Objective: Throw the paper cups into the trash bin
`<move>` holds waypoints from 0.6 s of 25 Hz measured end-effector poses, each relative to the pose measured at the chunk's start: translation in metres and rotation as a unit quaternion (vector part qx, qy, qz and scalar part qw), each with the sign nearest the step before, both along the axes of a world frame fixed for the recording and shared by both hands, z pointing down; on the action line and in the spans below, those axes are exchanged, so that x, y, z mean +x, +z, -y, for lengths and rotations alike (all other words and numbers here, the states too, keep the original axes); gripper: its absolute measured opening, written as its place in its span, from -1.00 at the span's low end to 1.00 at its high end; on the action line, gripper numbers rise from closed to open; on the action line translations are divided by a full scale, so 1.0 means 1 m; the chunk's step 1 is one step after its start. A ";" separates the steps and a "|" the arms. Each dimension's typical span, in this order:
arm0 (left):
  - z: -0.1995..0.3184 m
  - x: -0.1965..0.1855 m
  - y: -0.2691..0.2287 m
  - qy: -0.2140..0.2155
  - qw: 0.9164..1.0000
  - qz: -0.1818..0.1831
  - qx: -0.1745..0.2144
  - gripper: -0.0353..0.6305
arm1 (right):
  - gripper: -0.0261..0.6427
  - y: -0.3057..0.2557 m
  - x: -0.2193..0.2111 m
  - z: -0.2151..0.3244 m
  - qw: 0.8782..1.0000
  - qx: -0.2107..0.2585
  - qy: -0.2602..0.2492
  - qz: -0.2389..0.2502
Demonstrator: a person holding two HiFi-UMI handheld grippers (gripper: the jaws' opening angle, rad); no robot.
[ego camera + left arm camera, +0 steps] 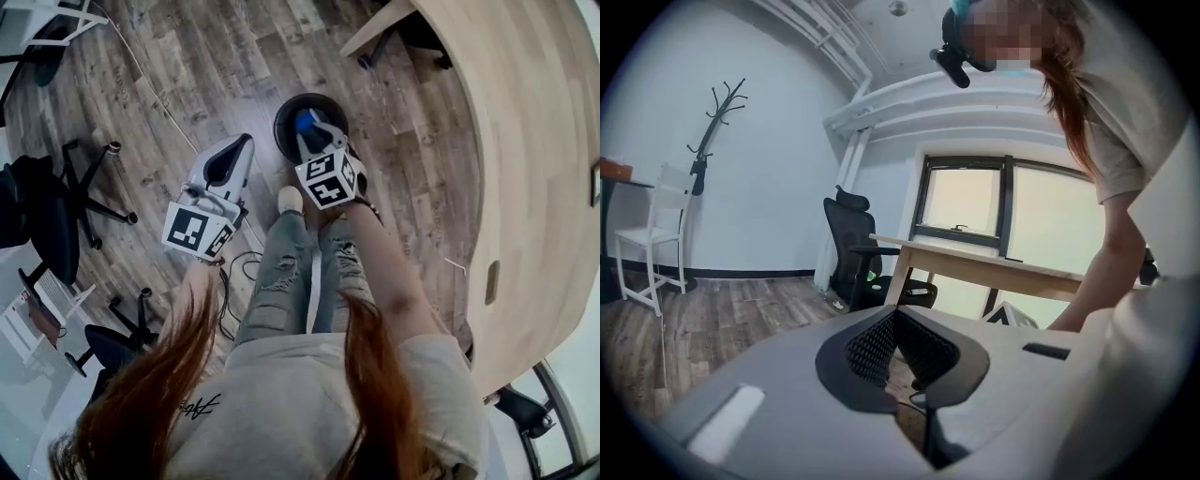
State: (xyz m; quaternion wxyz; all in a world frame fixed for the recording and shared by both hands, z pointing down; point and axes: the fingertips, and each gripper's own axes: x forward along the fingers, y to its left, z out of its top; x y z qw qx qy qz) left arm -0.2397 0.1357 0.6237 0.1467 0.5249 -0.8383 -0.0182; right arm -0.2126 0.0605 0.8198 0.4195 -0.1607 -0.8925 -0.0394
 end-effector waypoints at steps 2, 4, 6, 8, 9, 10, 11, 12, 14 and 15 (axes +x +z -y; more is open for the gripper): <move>0.002 0.003 -0.007 0.004 1.000 0.000 0.002 -0.88 | -0.63 -0.021 0.004 0.001 1.000 -0.007 0.010 0.012; 0.003 0.005 -0.013 0.008 1.000 -0.001 0.003 -0.88 | -0.63 -0.042 0.009 0.003 1.000 -0.004 0.018 0.022; 0.005 0.009 -0.022 0.012 1.000 -0.003 0.007 -0.88 | -0.63 -0.064 0.015 0.005 0.999 -0.005 0.028 0.033; 0.007 0.016 -0.030 0.018 1.000 -0.005 0.010 -0.88 | -0.63 -0.087 0.021 0.007 0.998 -0.013 0.039 0.046; 0.008 0.020 -0.033 0.021 1.000 -0.006 0.010 -0.88 | -0.63 -0.099 0.024 0.008 0.998 -0.015 0.043 0.053; 0.010 0.023 -0.036 0.025 1.000 -0.007 0.009 -0.88 | -0.63 -0.110 0.025 0.009 0.997 -0.016 0.047 0.060; 0.011 0.026 -0.039 0.029 1.000 -0.006 0.008 -0.88 | -0.63 -0.121 0.026 0.010 0.996 -0.017 0.050 0.069; 0.012 0.028 -0.043 0.032 0.999 -0.005 0.007 -0.88 | -0.63 -0.132 0.027 0.011 0.995 -0.017 0.052 0.077; 0.014 0.033 -0.053 0.038 0.999 -0.002 0.009 -0.88 | -0.63 -0.155 0.028 0.012 0.994 -0.020 0.057 0.094; 0.014 0.034 -0.058 0.040 0.999 -0.002 0.011 -0.88 | -0.63 -0.166 0.028 0.013 0.993 -0.024 0.059 0.102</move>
